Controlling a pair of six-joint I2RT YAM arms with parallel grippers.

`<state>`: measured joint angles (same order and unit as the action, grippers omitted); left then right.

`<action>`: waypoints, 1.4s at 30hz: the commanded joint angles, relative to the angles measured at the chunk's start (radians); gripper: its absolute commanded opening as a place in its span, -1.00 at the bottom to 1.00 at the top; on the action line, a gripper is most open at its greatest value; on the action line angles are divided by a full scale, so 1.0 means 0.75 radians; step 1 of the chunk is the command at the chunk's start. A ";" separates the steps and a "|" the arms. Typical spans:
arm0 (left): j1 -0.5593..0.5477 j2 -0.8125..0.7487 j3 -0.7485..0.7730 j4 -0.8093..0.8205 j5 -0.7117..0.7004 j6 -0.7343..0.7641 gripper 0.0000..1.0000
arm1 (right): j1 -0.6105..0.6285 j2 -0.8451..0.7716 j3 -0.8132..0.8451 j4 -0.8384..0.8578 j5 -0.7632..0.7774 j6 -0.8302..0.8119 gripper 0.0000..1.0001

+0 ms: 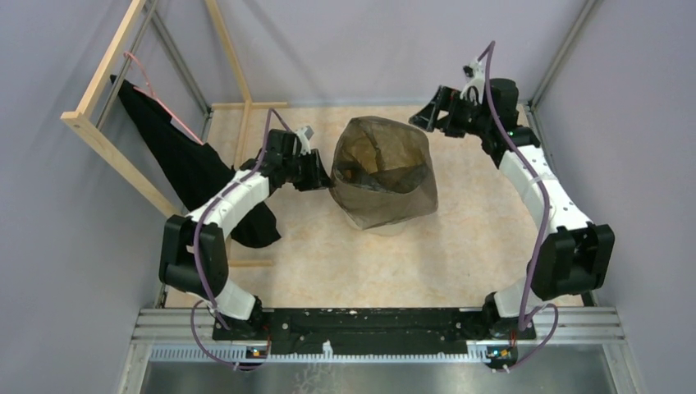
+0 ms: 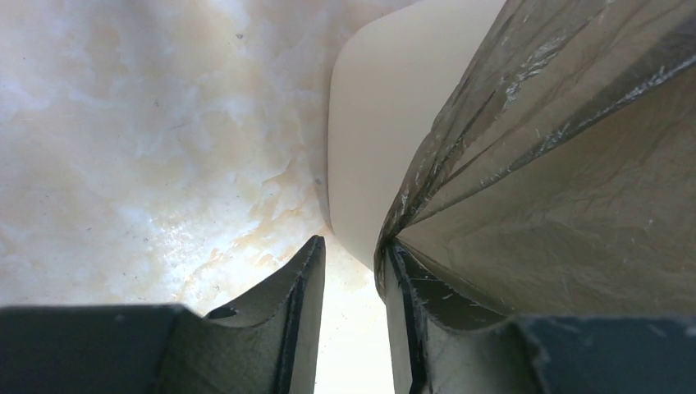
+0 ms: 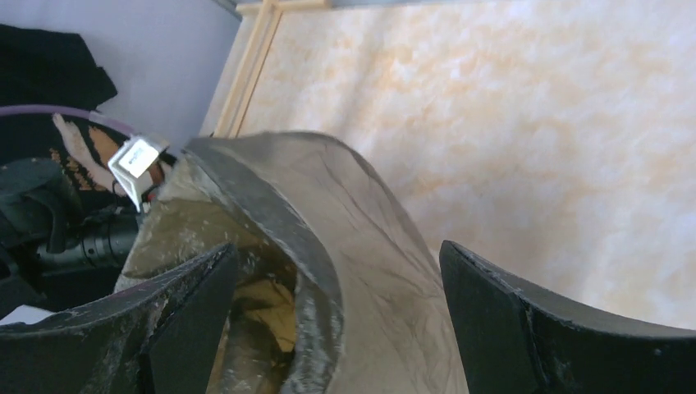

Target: Put the trash bags into the trash bin

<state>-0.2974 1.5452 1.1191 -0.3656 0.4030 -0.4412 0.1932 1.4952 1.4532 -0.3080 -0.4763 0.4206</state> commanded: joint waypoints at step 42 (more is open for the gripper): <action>-0.027 -0.059 0.147 -0.233 -0.191 0.191 0.34 | -0.102 -0.678 -1.122 0.852 -0.479 0.790 0.42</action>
<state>-0.3153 1.5959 1.2350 -0.5072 0.3183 -0.3351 0.1211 0.9760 0.7200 0.1120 -0.7444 0.8871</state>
